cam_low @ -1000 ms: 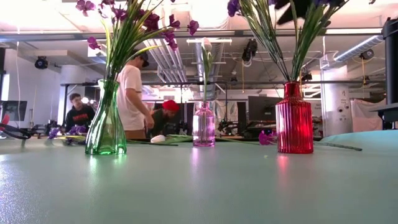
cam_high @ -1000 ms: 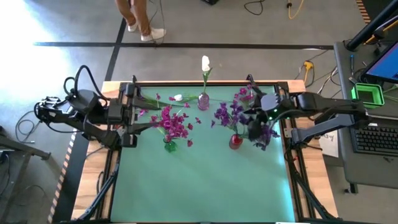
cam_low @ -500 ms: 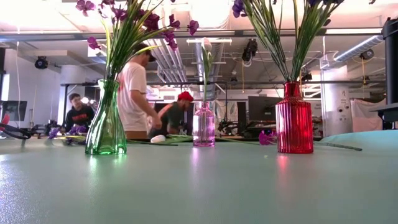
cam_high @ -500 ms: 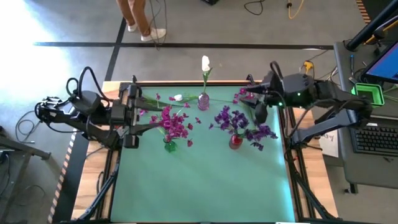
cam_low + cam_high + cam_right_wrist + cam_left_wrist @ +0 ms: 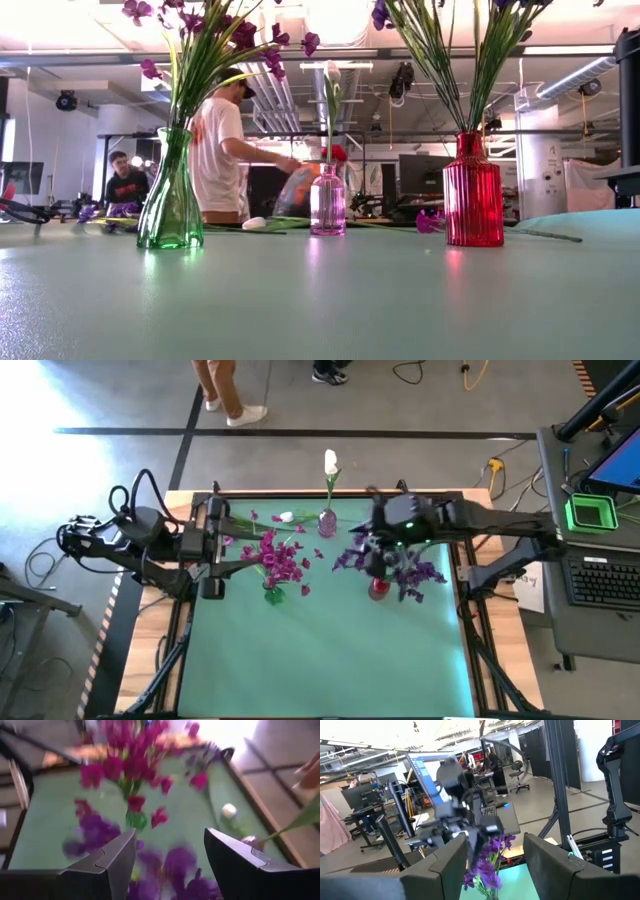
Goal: Sort flowers into vase by color
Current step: Put the bottom violet flowers into the red flower vase, then put the pink flowers into the green flower vase
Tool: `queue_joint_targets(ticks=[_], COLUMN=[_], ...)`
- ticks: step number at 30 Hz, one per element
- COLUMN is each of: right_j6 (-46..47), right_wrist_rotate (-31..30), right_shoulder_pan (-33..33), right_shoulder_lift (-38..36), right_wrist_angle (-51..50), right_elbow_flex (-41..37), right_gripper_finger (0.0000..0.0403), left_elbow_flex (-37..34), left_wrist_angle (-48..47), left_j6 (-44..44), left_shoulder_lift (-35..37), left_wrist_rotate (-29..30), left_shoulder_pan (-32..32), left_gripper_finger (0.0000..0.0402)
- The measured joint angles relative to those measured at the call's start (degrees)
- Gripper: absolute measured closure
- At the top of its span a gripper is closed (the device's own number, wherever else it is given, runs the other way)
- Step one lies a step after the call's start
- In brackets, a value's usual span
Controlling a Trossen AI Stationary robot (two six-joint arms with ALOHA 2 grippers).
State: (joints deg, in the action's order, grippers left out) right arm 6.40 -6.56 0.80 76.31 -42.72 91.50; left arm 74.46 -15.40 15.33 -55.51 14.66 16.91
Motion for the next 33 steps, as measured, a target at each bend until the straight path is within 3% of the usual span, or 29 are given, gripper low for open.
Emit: queue_joint_targets(ticks=[8,16,25,29,33], right_j6=[3.55,4.03,3.34,3.23,3.25], right_wrist_rotate=[0.57,0.40,-7.49,-13.10,-15.55], right_shoulder_pan=[0.00,-0.02,-0.01,0.18,2.01], right_shoulder_lift=[3.45,1.65,-1.23,-1.27,-0.45], right_wrist_angle=[-8.50,-6.45,-6.38,-6.70,-9.09], right_elbow_flex=[0.00,0.43,6.88,10.28,13.56], right_gripper_finger=[0.0177,0.0177,0.0177,0.0177,0.0177], left_elbow_flex=[-0.02,-0.02,-0.02,-0.02,-0.02], left_wrist_angle=[-1.19,-1.40,-2.95,-5.54,-12.49], left_j6=[-0.55,-0.86,-2.80,-5.25,-10.03], left_shoulder_lift=[0.00,0.00,0.00,0.01,0.04], left_wrist_rotate=[-0.02,-0.02,0.08,4.88,17.42], left_shoulder_pan=[-0.02,-0.02,-0.01,0.04,0.02], left_gripper_finger=[0.0221,0.0221,0.0221,0.0221,0.0221])
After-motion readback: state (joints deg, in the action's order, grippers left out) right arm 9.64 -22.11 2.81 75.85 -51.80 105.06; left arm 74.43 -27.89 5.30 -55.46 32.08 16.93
